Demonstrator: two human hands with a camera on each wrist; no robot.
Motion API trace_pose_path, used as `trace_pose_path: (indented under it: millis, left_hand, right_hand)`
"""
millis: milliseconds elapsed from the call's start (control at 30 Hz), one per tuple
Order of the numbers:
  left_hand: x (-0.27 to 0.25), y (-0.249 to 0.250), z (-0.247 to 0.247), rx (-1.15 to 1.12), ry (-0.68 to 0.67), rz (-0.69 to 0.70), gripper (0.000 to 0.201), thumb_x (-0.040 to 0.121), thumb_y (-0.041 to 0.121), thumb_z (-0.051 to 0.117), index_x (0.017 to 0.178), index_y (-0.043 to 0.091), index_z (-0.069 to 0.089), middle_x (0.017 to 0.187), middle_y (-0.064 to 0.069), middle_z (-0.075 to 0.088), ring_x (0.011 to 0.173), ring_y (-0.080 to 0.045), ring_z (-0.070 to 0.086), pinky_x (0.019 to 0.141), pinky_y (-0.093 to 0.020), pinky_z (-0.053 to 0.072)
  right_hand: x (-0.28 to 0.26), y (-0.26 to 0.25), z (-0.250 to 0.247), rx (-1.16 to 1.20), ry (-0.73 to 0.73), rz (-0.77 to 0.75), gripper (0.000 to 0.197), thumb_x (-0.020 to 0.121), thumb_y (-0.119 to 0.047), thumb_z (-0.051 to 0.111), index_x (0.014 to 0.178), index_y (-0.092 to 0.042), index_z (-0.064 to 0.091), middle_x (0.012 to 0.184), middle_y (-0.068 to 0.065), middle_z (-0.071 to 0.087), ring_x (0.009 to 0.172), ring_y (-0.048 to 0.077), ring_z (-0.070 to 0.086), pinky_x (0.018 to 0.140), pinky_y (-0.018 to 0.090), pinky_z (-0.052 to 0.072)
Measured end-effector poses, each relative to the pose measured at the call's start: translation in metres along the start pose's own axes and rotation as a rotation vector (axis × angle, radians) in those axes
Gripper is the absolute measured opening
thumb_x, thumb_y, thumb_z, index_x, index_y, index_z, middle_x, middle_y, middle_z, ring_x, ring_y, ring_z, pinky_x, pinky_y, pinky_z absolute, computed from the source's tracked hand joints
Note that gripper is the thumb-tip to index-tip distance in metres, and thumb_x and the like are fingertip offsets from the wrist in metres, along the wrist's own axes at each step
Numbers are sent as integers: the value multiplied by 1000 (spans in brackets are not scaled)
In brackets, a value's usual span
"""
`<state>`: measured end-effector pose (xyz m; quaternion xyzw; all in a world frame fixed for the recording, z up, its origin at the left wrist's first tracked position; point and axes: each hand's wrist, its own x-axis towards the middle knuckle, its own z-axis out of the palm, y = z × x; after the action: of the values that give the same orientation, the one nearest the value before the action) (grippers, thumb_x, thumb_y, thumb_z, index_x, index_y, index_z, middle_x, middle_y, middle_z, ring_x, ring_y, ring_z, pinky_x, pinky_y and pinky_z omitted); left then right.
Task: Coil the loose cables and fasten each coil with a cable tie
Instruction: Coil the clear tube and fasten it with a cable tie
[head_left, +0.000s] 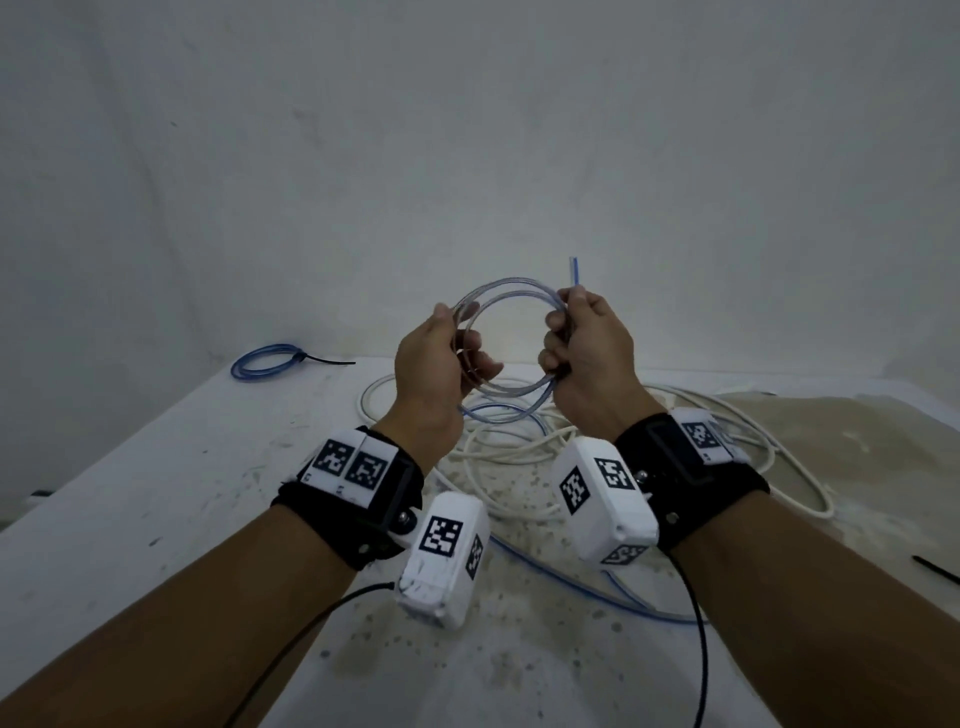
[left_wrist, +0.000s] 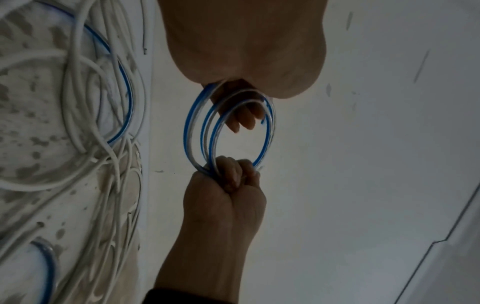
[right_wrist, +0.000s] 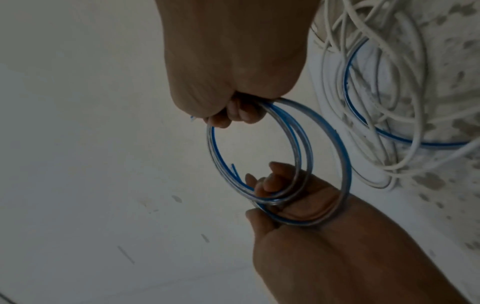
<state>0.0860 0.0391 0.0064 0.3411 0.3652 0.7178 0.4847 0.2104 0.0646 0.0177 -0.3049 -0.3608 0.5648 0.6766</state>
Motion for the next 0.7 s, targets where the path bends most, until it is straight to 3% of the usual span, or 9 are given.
trace_pose_path:
  millis: [100, 167, 233, 300, 400, 467, 600, 700]
  left_hand:
    - [3, 3, 0, 63, 148, 28, 35, 104, 31, 46, 78, 20, 67, 61, 1, 47, 40, -10, 30, 42, -22, 27]
    - [10, 9, -3, 45, 259, 44, 31, 100, 33, 54, 76, 19, 68, 61, 1, 53, 39, -10, 29, 42, -22, 23]
    - [14, 11, -6, 60, 296, 66, 27, 98, 35, 58, 82, 17, 70, 61, 1, 62, 38, -9, 33, 42, -22, 28]
    - [13, 8, -6, 127, 244, 87, 29, 99, 37, 56, 87, 15, 71, 64, 0, 68, 39, -10, 39, 44, -22, 37]
    - [6, 3, -4, 166, 125, 93, 33, 103, 37, 47, 94, 11, 66, 75, -6, 71, 50, -14, 57, 58, -29, 53]
    - [3, 2, -4, 109, 78, 61, 35, 105, 37, 41, 110, 7, 59, 85, -12, 70, 64, -20, 67, 69, -33, 59]
    - [-5, -6, -5, -30, 80, -17, 37, 105, 43, 35, 127, 13, 41, 103, -16, 66, 83, -27, 71, 80, -38, 60]
    - [-7, -10, -5, -100, 120, -81, 40, 104, 47, 36, 130, 17, 41, 112, -16, 64, 90, -27, 71, 83, -40, 59]
  right_hand:
    - [-8, 10, 0, -138, -84, 11, 26, 107, -24, 38, 90, -15, 54, 57, 1, 51, 39, 13, 35, 45, 22, 37]
    - [-15, 17, -2, -158, -155, 64, 28, 107, -27, 38, 93, -13, 58, 56, 1, 52, 42, 16, 41, 49, 27, 45]
    - [-20, 23, -4, -123, -187, 126, 35, 107, -31, 38, 96, -9, 62, 55, 1, 46, 44, 16, 40, 49, 28, 45]
    - [-18, 24, -1, -68, -129, 137, 38, 106, -33, 39, 91, -7, 61, 52, -2, 33, 42, 13, 30, 44, 26, 36]
    - [-8, 19, 4, 39, 28, 99, 37, 106, -32, 40, 84, -9, 58, 46, -6, 26, 38, 9, 21, 38, 22, 26]
    - [-2, 15, 5, 107, 112, 86, 37, 106, -33, 41, 84, -9, 58, 45, -7, 28, 36, 8, 22, 36, 21, 25]
    - [5, 6, 4, 216, 211, 84, 36, 105, -34, 42, 86, -9, 59, 49, -5, 29, 37, 9, 23, 38, 19, 28]
    - [6, -1, 5, 253, 218, 65, 36, 105, -34, 41, 85, -10, 57, 50, -5, 28, 36, 9, 23, 39, 19, 28]
